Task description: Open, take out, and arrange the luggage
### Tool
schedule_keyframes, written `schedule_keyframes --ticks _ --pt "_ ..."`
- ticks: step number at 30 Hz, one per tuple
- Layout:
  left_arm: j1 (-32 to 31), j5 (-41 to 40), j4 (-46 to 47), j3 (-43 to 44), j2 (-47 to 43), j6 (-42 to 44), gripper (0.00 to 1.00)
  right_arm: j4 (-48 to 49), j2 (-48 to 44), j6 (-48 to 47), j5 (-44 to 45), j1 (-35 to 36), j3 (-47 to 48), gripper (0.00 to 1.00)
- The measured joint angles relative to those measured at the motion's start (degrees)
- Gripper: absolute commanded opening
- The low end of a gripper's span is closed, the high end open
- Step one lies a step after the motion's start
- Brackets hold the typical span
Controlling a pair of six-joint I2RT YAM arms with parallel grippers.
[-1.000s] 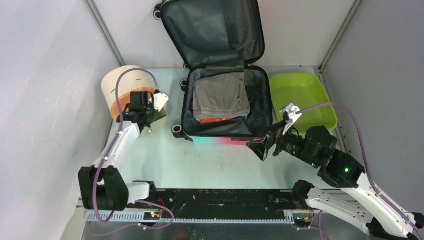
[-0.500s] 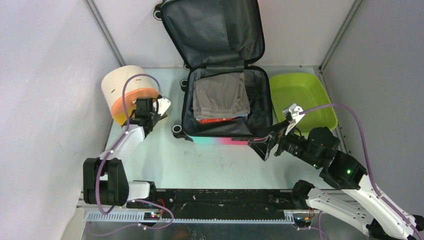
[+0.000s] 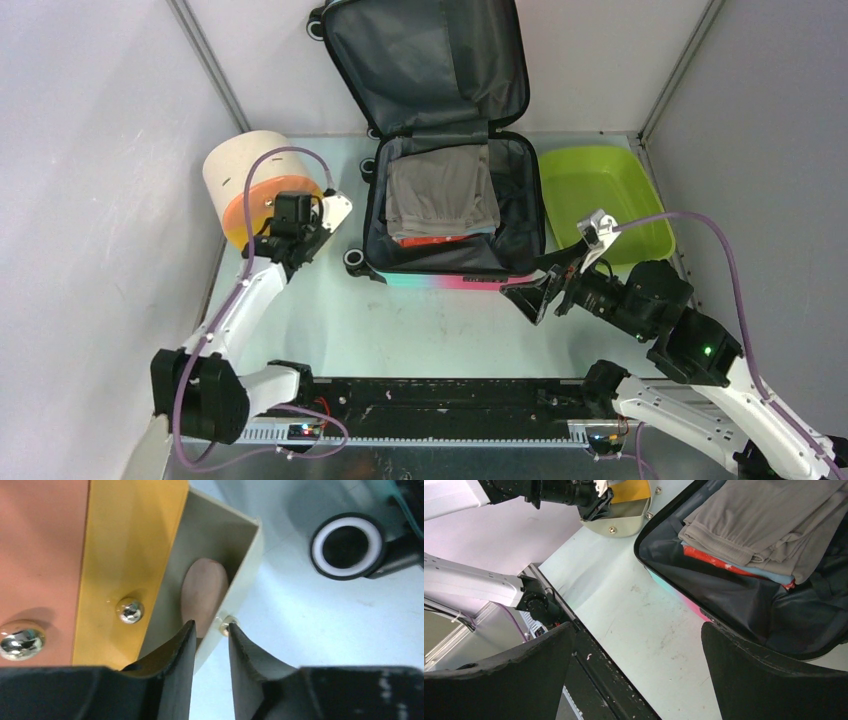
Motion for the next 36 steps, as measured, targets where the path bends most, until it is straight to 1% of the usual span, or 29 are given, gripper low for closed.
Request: schedule_keyframes --ticks 1,2,4,7,10,14,21,27,31,36 --pt "-0.02 1.38 -0.26 -0.22 -0.66 -0.33 0.27 0.0 -0.09 0.24 -0.07 0.0 0.0 1.0" --pt "-0.02 2.58 -0.17 -0.72 -1.33 -0.59 0.21 0.0 -0.22 0.42 -0.13 0.0 0.0 1.0" --pt "-0.07 4.61 0.2 -2.54 -2.54 -0.83 0.17 -0.07 -0.52 0.68 -0.24 0.0 0.0 1.0" --pt "-0.07 6.67 0.33 -6.05 -3.15 -0.72 0.16 -0.11 -1.22 0.85 -0.22 0.0 0.0 1.0" --pt "-0.07 7.04 -0.11 -7.67 -1.73 -0.79 0.16 -0.11 -1.77 0.83 -0.2 0.0 0.0 0.99" --pt "-0.07 4.26 0.61 -7.74 1.68 -1.01 0.17 -0.2 -2.03 0.79 -0.09 0.0 0.0 1.0" --pt "0.04 -3.63 4.79 -8.11 8.0 -1.16 0.14 -0.9 -2.03 -0.42 0.55 0.0 0.0 1.0" --pt "0.87 -7.39 8.13 -7.3 14.19 -0.66 0.13 -1.4 -1.99 -2.6 2.56 -0.13 0.0 0.99" --pt "1.57 -10.34 11.32 -5.6 18.18 -0.11 0.13 -1.38 -2.01 -3.56 4.17 -0.17 0.0 1.0" --pt "1.73 -13.84 16.04 -5.33 21.07 0.85 0.13 -1.31 -1.86 -4.61 5.92 -0.28 0.0 1.0"
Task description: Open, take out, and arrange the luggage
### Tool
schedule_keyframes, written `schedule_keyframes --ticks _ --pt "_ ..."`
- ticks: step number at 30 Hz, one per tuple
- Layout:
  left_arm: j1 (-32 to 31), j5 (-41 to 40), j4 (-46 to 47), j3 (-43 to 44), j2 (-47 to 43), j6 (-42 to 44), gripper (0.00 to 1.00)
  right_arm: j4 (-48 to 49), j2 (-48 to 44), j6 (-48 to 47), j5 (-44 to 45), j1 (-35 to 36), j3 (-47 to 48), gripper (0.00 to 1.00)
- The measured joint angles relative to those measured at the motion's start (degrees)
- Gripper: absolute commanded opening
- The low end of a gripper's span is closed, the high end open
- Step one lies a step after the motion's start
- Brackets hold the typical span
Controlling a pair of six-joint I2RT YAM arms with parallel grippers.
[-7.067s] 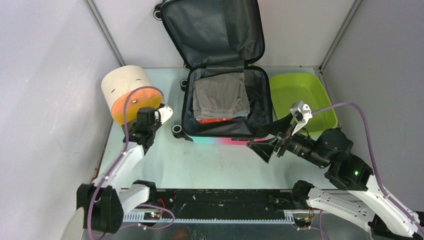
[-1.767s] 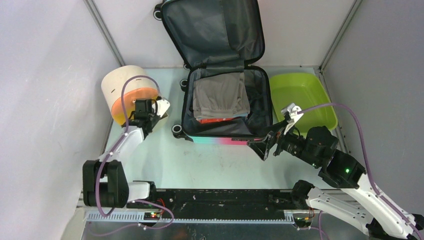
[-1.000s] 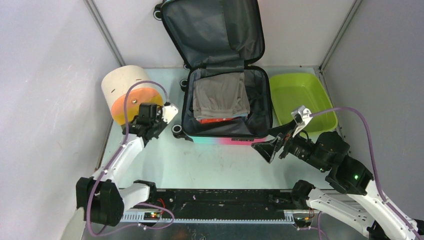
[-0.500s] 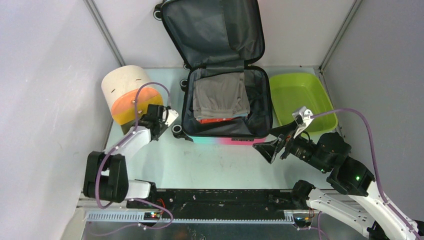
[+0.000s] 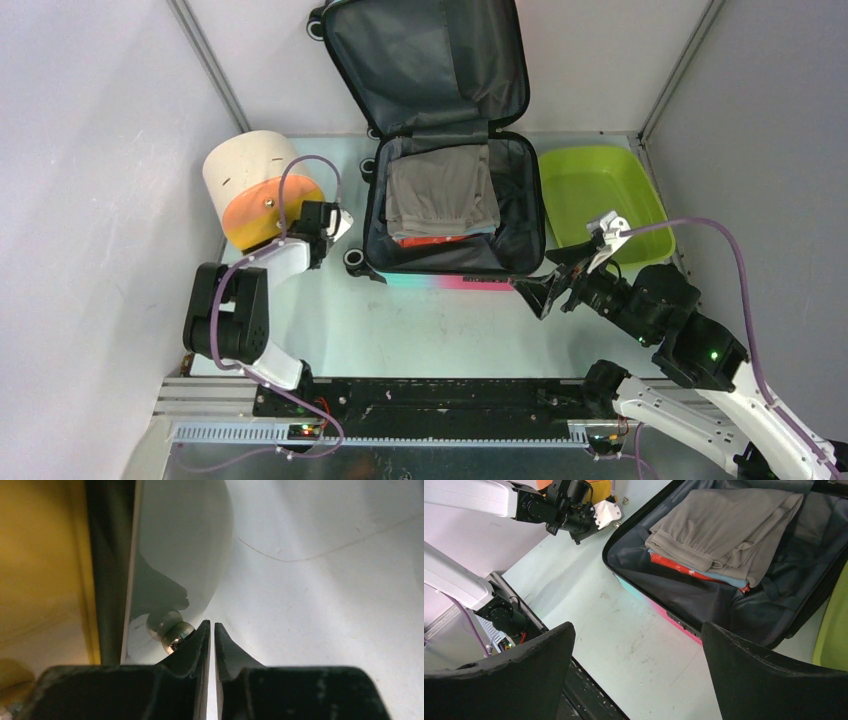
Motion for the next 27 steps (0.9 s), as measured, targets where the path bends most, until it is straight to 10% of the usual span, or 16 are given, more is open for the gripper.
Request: schedule_keyframes --ticks 27 --pt "-0.31 -7.91 10.8 0.11 4.74 0.59 0.24 -0.52 1.4 3.56 1.62 -0.48 -1.22 1.0"
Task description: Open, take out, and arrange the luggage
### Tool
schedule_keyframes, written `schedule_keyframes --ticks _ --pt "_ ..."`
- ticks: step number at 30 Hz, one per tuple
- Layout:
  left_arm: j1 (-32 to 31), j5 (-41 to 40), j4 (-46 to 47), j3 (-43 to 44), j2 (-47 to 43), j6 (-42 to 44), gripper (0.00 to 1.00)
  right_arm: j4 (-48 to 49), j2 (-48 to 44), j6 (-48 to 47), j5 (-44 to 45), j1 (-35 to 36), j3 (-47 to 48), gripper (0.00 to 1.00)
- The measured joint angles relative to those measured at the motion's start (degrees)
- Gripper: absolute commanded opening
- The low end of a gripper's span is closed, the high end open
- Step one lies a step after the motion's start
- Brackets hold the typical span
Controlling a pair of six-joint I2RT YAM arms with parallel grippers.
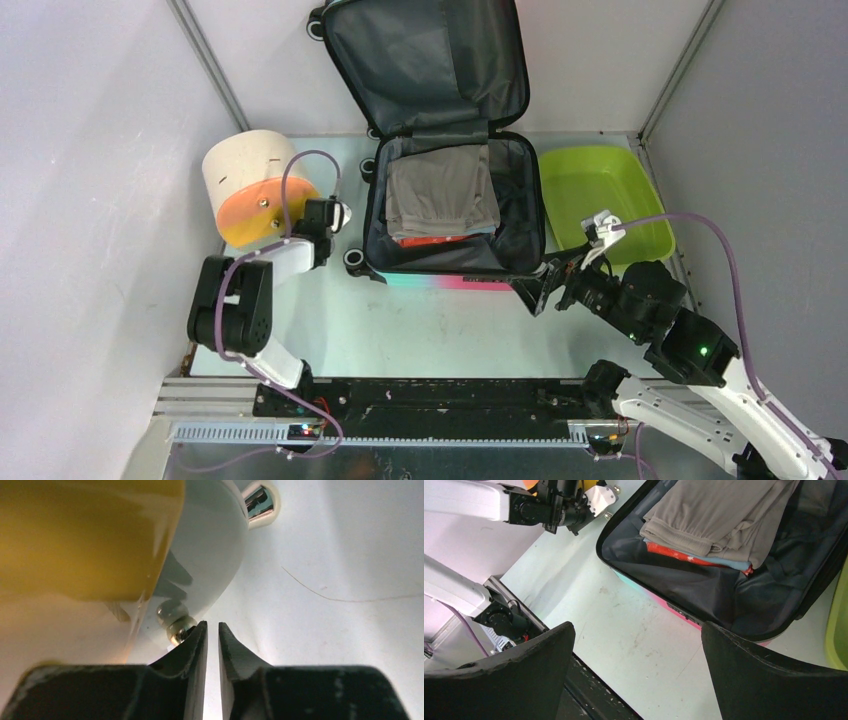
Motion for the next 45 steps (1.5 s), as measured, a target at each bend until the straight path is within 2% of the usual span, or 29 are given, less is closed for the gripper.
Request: schedule_keyframes --ticks 8,12,13,14,15,17,21,25,28,31,35,40,45 --pt "-8.66 1.22 -5.01 -3.23 -13.94 -5.77 0.33 -0.61 2.89 6.58 1.75 0.0 -1.25 1.0" --pt "-11.67 4.42 -9.84 -2.32 -20.37 -9.33 0.44 -0.81 6.21 9.05 2.12 0.0 -1.49 1.0" --pt "-12.31 5.11 -11.21 -1.7 -21.59 -9.92 0.67 -0.76 7.06 9.44 2.29 0.0 -1.51 1.0" --pt "-13.22 5.86 -13.35 -0.42 -23.12 -11.02 0.84 -0.76 7.87 9.75 2.56 -0.09 -1.51 1.0" --pt "-13.97 6.73 -14.91 0.72 -24.35 -11.65 0.96 -0.7 8.74 9.9 2.8 -0.24 -1.51 1.0" --pt "-15.3 9.44 -18.38 3.96 -27.56 -14.03 0.99 -0.11 10.47 10.01 3.02 -1.01 -1.51 0.99" --pt "-16.26 14.45 -22.29 10.08 -33.77 -17.4 1.0 2.51 14.23 9.73 2.75 -4.02 -1.53 1.0" --pt "-16.44 15.15 -23.98 15.26 -39.67 -26.16 1.0 6.56 19.43 8.7 0.81 -9.68 -1.6 0.99" --pt "-16.09 14.29 -25.46 18.29 -40.74 -33.38 1.0 10.6 24.9 7.8 -0.92 -14.32 -1.6 0.95" --pt "-15.41 18.05 -27.3 20.09 -39.76 -37.22 1.0 14.36 30.75 7.15 -3.26 -17.66 -1.4 0.94" --pt "-15.3 27.52 -28.59 19.58 -36.5 -41.16 0.97 17.05 42.05 5.73 -5.05 -20.28 2.97 0.93" --pt "-15.3 33.48 -28.68 16.33 -33.86 -43.98 0.93 18.21 55.41 4.35 -5.88 -22.69 14.23 0.88" --pt "-15.3 34.07 -28.39 11.98 -33.88 -44.35 0.91 20.13 65.37 3.32 -6.47 -24.74 23.26 0.96"
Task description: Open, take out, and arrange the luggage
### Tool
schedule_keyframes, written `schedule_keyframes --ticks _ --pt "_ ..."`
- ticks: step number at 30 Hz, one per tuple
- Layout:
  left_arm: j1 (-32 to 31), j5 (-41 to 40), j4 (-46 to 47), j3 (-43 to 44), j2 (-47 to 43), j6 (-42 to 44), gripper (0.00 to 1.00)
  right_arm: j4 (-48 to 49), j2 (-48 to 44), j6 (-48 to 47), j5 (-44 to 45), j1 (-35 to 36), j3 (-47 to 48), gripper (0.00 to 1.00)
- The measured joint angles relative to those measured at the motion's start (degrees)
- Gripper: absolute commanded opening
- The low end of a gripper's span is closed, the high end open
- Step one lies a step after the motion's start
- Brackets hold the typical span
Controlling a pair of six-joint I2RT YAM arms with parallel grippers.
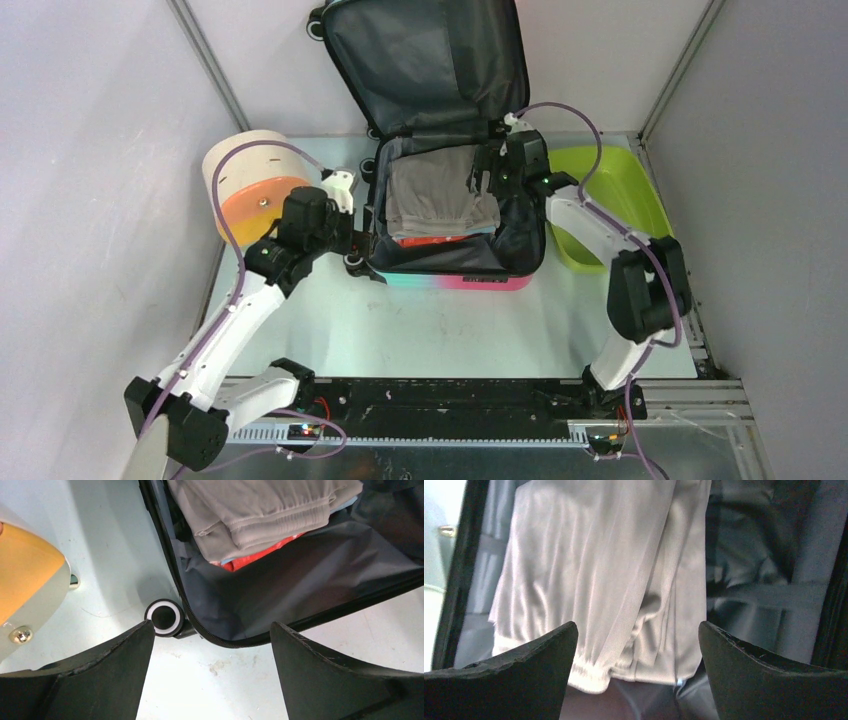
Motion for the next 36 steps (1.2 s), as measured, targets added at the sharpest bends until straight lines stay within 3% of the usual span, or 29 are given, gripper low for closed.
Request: schedule_keyframes --ticks 13,36 --pt "-0.11 -0.68 5.31 -2.62 1.18 -1.53 0.81 -3.69 19.63 -2.03 -1.07 -0.85 17.46 0.99" --pt "-0.5 -7.13 5.29 2.47 8.92 -5.05 0.79 -9.31 17.57 -3.21 -2.62 -0.39 11.93 0.88"
